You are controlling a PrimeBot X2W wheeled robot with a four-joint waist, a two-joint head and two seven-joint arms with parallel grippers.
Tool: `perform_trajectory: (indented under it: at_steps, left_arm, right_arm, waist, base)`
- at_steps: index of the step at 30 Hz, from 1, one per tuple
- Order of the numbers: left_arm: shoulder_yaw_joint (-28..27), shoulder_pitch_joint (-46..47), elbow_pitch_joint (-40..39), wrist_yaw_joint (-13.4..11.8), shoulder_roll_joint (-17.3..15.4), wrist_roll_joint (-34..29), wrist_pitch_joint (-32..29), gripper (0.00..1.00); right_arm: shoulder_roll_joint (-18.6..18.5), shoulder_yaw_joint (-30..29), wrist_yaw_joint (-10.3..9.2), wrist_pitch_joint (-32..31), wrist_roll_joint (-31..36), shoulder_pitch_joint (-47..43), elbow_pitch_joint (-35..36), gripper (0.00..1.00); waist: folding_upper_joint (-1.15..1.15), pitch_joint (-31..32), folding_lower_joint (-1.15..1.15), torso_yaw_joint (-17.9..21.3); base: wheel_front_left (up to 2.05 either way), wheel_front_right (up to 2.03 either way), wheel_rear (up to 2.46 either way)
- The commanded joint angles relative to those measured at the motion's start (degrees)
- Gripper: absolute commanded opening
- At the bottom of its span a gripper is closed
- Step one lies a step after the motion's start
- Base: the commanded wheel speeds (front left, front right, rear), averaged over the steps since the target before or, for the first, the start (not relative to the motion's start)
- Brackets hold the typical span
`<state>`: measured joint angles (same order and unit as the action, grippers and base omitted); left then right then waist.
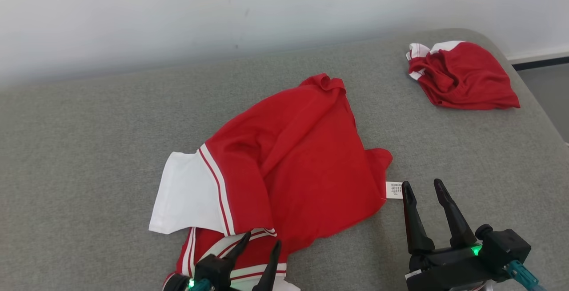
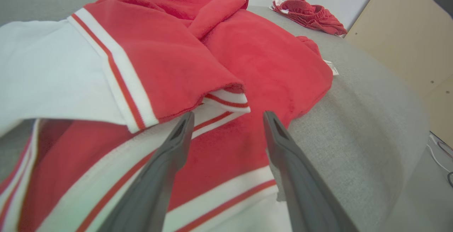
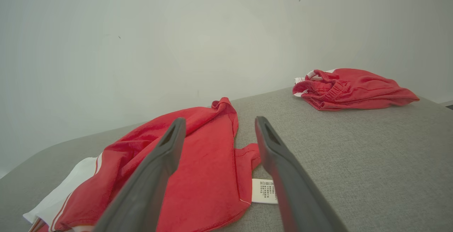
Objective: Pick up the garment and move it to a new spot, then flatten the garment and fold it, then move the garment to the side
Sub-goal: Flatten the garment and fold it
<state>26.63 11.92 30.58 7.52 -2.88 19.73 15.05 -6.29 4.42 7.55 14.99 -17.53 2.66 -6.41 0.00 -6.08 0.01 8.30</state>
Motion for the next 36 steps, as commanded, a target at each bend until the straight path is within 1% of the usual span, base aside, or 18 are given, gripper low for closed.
perform_trajectory:
  at_steps: [1, 5, 8, 10, 13, 15, 18, 21, 26, 28, 31, 32, 33, 36]
  left_arm:
    - [0.44, 1.34, 0.24, -0.07, -0.03, 0.48, 0.17, 1.00]
    - [1.79, 3.68, 1.19, -0.07, -0.06, 1.27, 0.17, 1.00]
    - [-0.52, 4.88, 1.15, -0.37, -0.17, 1.84, 0.17, 1.00]
    - [-1.69, 5.57, 2.51, -0.73, -0.06, 0.59, 0.17, 0.00]
    - [-4.96, 7.57, 1.21, -0.89, -0.33, -1.13, 0.18, 0.00]
    - [-6.70, 7.67, -0.39, -0.77, -1.15, -2.22, 0.17, 0.00]
    - [-8.85, 9.43, -3.04, -0.56, -3.98, -4.53, 0.17, 0.00]
    - [-9.90, 12.02, -4.86, -0.43, -7.86, -6.19, 0.18, 0.00]
    - [-9.59, 18.81, -4.75, -0.10, -15.98, -7.09, 0.17, 0.00]
    - [-8.64, 21.75, -4.89, -0.07, -18.54, -5.95, -0.05, 0.00]
    - [-6.55, 26.31, -3.62, -0.14, -23.84, -3.31, -0.69, 0.00]
    - [-5.81, 27.56, -2.94, -0.13, -25.07, -2.37, -0.85, 0.00]
    - [-5.81, 27.56, -2.94, -0.13, -25.07, -2.37, -0.85, 0.00]
    - [-4.35, 30.63, -0.93, -0.12, -27.75, 0.28, -0.99, 0.00]
  right_arm:
    - [0.26, 0.11, -0.17, 0.24, 0.18, 0.67, 0.05, 1.00]
    - [0.59, 0.13, -0.17, 0.24, 0.40, 0.98, 0.19, 1.00]
    - [0.70, 0.04, -0.17, 0.24, 0.48, 1.09, 0.31, 1.00]
    - [0.83, -0.08, -0.17, 0.24, 0.55, 1.17, 0.28, 1.00]
    - [0.94, -0.23, -0.17, 0.24, 0.56, 1.50, 0.36, 1.00]
    - [1.00, -0.58, -0.17, 0.24, 0.66, 1.45, 0.49, 1.00]
    - [1.22, -1.01, -0.17, 0.24, 0.73, 1.15, 0.47, 1.00]
    - [1.28, -0.97, -0.17, 0.24, 0.82, 1.31, 0.25, 1.00]
    - [1.30, -0.60, -0.17, 0.24, 0.79, 2.59, -0.10, 1.00]
    - [1.01, -0.39, -0.17, 0.24, 0.60, 3.15, -0.23, 1.00]
    - [0.80, -0.46, -0.17, 0.24, 0.60, 4.12, -0.68, 1.00]
    - [0.86, -0.54, -0.17, 0.24, 0.62, 4.40, -0.83, 1.00]
    - [0.86, -0.54, -0.17, 0.24, 0.62, 4.40, -0.83, 1.00]
    - [0.91, -0.93, -0.17, 0.24, 0.80, 4.83, -1.30, 1.00]
  waist:
    - [0.00, -1.04, -0.01, 1.04]
    - [0.00, -1.75, -0.01, 1.76]
    - [0.00, -2.08, -0.01, 1.91]
    - [0.00, -2.25, -0.01, 1.88]
    - [0.00, -2.55, -0.01, 1.57]
    - [0.00, -2.61, -0.01, 1.03]
    - [0.00, -2.74, -0.01, -0.03]
    - [0.00, -2.89, -0.01, -0.77]
    - [0.00, -3.96, -0.01, -1.09]
    - [0.00, -4.63, -0.01, -0.81]
    - [0.00, -5.86, -0.01, -0.08]
    - [0.00, -6.29, -0.01, 0.21]
    - [0.00, -6.29, -0.01, 0.21]
    - [0.00, -7.25, -0.01, 0.97]
  base:
    - [0.00, 0.00, 0.00]
    - [0.00, 0.00, 0.00]
    - [0.00, 0.00, 0.00]
    - [0.00, 0.00, 0.00]
    - [0.00, 0.00, 0.00]
    - [0.00, 0.00, 0.00]
    - [0.00, 0.00, 0.00]
    - [0.00, 0.00, 0.00]
    - [0.00, 0.00, 0.00]
    - [0.00, 0.00, 0.00]
    - [0.00, 0.00, 0.00]
    - [0.00, 0.00, 0.00]
    - [0.00, 0.00, 0.00]
    - [0.00, 0.00, 0.00]
